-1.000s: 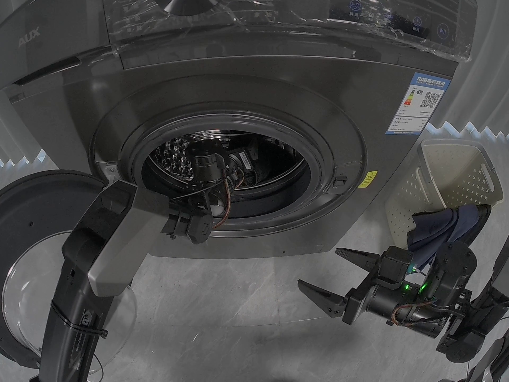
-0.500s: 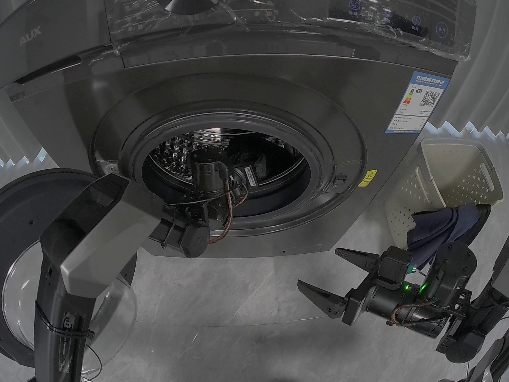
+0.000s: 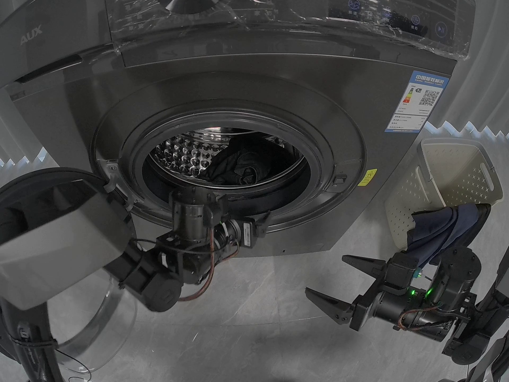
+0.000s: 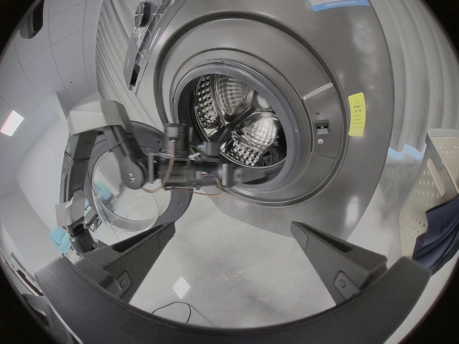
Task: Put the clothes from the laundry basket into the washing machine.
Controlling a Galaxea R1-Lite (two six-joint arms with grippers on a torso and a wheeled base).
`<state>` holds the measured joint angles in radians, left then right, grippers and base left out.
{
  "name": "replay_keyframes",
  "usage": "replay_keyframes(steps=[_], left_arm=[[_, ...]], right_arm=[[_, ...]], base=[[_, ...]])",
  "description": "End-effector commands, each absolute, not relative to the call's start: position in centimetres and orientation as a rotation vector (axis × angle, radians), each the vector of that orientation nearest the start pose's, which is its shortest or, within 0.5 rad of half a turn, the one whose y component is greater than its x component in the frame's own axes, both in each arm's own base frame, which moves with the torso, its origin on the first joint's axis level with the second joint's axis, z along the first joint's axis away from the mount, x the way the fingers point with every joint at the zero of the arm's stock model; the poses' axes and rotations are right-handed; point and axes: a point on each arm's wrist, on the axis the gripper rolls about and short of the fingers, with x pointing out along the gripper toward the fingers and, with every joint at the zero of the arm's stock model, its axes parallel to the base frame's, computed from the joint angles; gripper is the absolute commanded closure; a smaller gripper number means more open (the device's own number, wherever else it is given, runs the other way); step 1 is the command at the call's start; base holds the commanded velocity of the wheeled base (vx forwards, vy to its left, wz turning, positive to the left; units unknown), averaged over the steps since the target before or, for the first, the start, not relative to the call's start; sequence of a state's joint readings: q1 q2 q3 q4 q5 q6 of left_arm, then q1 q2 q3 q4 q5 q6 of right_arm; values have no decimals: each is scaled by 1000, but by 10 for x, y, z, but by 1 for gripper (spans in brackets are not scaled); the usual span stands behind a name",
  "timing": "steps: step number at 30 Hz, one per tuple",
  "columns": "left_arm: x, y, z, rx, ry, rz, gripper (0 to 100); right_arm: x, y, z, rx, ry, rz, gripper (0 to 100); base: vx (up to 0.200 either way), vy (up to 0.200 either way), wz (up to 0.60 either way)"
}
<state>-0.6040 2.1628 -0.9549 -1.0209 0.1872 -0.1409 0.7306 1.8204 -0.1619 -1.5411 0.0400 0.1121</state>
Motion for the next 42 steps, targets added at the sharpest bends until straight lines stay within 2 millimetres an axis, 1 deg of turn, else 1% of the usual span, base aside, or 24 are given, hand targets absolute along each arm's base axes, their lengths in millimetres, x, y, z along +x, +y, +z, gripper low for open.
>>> replay_keyframes(steps=[1,2,3,5,8,11,15,19,20,22,23,25,26,27,28,29,30,31,32,34,37,40,41,42], left_arm=[[225,-205,147,-63,113,-594,0],[220,-203,148,-65,112,-604,0],[205,-196,152,-69,107,-630,0],[187,-185,153,-68,116,-649,0],[168,-170,152,-62,126,-658,0],[152,-154,156,-75,104,-661,0],[139,-137,163,-94,71,-648,0],[131,-128,161,-93,65,-636,0],[127,-122,163,-99,53,-629,0],[125,-120,163,-103,50,-629,0],[121,-112,163,-104,44,-612,0],[119,-108,163,-105,38,-604,0],[114,-102,163,-110,27,-596,0],[113,-101,163,-108,27,-595,0],[108,-94,162,-109,14,-586,0],[108,-94,162,-109,14,-586,0],[103,-87,162,-113,1,-572,0],[103,-87,162,-113,1,-572,0],[98,-79,163,-118,-14,-552,0],[97,-76,162,-117,-17,-543,0],[87,-62,161,-87,-32,-498,0],[76,-51,163,-80,-61,-476,0],[69,-44,163,-79,-65,-457,0],[67,-41,162,-72,-62,-446,0]], right_arm=[[160,136,114,85,103,726,0],[159,135,115,88,95,718,0],[156,132,120,96,74,703,0],[152,128,123,106,61,682,0],[148,123,123,111,67,652,0],[146,119,124,112,62,617,0],[141,114,131,126,28,610,0],[139,104,128,119,42,576,0],[141,101,128,118,42,553,0],[142,98,128,118,39,539,0],[146,93,129,115,26,498,0],[148,90,130,115,22,478,0],[149,85,129,114,23,452,0],[149,85,129,114,24,451,0],[149,82,131,117,18,437,0],[149,82,131,117,18,437,0],[147,77,134,118,8,418,0],[146,76,134,118,8,416,0],[141,72,136,114,16,405,0],[138,70,136,111,27,401,0],[125,55,136,63,71,332,0],[112,47,138,42,73,312,0],[103,43,140,42,72,309,0],[99,41,140,43,70,306,0]], base=[[0,0,0],[0,0,0],[0,0,0],[0,0,0],[0,0,0],[0,0,0],[0,0,0],[-150,0,0],[-200,0,0],[-200,0,0],[0,0,0],[0,0,0],[-200,0,0],[-200,0,0],[-200,0,0],[-200,0,0],[-200,0,0],[-200,0,0],[0,0,0],[0,0,0],[-200,0,0],[0,0,0],[0,0,0],[0,0,0]])
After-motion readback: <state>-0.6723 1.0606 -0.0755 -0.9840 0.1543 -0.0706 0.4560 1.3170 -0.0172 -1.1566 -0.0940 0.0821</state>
